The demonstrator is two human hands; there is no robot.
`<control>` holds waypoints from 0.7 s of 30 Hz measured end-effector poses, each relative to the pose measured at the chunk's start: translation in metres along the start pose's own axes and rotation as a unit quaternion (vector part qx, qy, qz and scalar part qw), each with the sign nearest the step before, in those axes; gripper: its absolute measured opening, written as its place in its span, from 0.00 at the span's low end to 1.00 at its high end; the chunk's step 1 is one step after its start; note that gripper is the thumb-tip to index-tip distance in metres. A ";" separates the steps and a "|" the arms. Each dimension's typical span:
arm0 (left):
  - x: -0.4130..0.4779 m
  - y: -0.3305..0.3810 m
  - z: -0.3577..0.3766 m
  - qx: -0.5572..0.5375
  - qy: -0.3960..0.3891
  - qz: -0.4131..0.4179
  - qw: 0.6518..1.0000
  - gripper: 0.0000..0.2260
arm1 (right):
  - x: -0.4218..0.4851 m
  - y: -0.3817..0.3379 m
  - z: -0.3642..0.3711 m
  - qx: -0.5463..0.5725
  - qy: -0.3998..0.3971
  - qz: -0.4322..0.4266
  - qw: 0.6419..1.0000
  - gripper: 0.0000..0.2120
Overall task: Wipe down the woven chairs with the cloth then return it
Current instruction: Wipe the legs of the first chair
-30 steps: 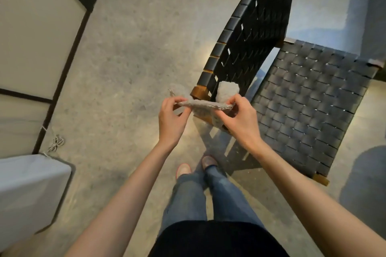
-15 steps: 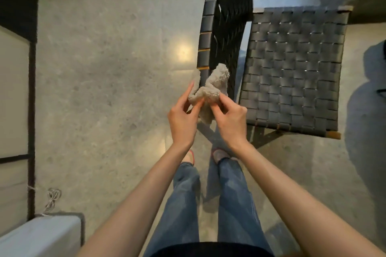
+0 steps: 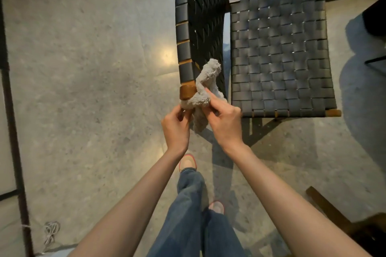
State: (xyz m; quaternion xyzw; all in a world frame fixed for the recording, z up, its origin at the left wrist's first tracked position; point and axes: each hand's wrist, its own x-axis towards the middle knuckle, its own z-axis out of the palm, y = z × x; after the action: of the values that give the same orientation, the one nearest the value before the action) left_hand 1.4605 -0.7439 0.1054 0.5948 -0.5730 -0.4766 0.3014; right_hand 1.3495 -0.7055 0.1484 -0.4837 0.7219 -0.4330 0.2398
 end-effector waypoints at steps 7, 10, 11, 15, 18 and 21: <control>0.010 -0.041 0.027 0.008 -0.015 0.037 0.999 0.04 | -0.013 0.054 0.020 -0.001 0.066 -0.009 0.998 0.19; 0.015 -0.067 0.046 -0.018 -0.031 0.047 0.998 0.04 | -0.019 0.094 0.024 -0.005 0.062 0.003 0.998 0.19; 0.017 -0.076 0.054 -0.010 -0.038 0.050 0.998 0.04 | -0.020 0.109 0.025 -0.007 0.055 0.020 0.998 0.18; 0.029 -0.117 0.087 0.016 -0.043 0.085 0.995 0.05 | -0.026 0.170 0.035 -0.029 0.051 0.036 0.998 0.18; 0.035 -0.150 0.111 0.039 -0.051 0.124 0.990 0.06 | -0.030 0.213 0.044 -0.037 0.058 0.017 0.998 0.18; 0.043 -0.183 0.135 0.051 -0.054 0.150 0.986 0.05 | -0.036 0.255 0.055 -0.032 0.077 0.000 0.997 0.19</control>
State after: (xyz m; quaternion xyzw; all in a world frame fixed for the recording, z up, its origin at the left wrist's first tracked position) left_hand 1.4053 -0.7302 -0.1189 0.4900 -0.6946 -0.4277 0.3074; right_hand 1.2812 -0.6545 -0.1007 -0.4559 0.7517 -0.4459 0.1680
